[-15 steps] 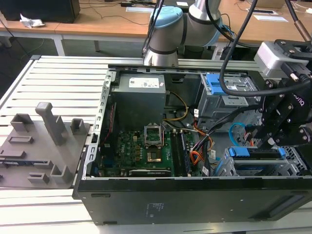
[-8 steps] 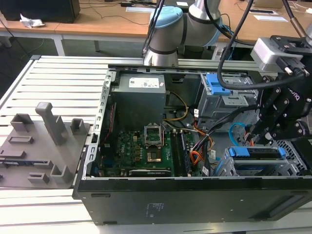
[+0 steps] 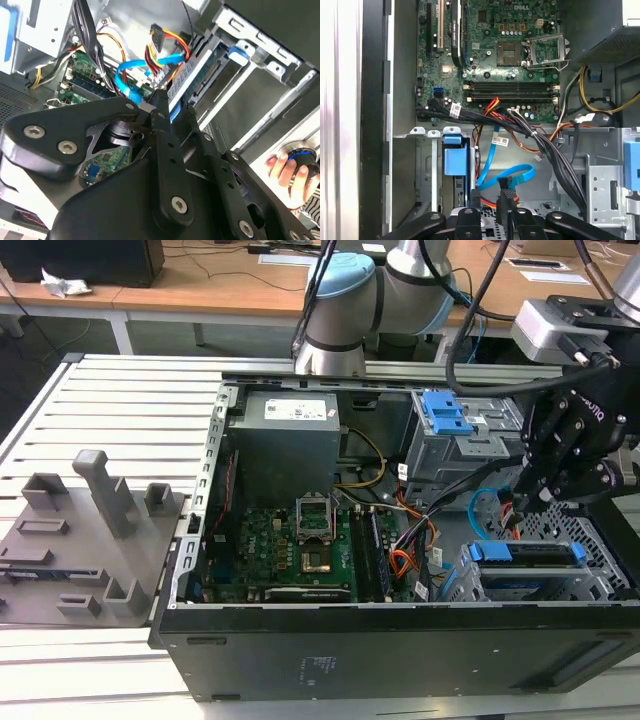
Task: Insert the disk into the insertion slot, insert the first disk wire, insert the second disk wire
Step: 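Insert the first disk wire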
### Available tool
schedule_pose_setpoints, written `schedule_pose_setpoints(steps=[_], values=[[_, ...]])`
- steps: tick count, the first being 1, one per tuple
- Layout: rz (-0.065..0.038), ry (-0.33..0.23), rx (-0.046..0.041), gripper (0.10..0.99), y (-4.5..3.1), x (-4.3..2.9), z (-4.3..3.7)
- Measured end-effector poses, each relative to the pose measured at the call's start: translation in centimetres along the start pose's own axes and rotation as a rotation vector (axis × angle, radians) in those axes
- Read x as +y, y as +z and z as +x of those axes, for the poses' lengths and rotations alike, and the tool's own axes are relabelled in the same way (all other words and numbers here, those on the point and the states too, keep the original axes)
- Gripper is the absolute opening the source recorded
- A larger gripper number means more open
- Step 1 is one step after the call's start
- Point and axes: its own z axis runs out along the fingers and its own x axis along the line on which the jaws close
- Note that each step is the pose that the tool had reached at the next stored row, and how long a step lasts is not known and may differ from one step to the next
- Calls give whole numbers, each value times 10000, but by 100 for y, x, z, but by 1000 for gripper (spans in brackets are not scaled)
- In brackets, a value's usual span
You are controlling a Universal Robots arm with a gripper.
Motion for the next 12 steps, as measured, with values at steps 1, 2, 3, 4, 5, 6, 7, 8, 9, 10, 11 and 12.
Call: schedule_pose_setpoints(steps=[1, 2, 3, 4, 5, 6, 7, 8, 9, 10, 11, 12], values=[[-1, -4, 2, 302, -1, -20, -11], [-7, -9, 4, 302, -1, -51, -38], [-10, -12, 6, 302, 0, -61, -60], [-17, -9, 7, 302, 21, -64, -116], [-22, -9, 13, 302, 45, -65, -128], [-23, -9, 19, 302, 63, -66, -130], [-23, -8, 44, 302, 97, -68, -132], [-26, -8, 51, 302, 116, -71, -132], [-30, -10, 51, 302, 128, -75, -133], [-34, -10, 51, 302, 140, -79, -133], [-37, -8, 52, 302, 148, -81, -133], [-40, -9, 52, 302, 155, -85, -134]])
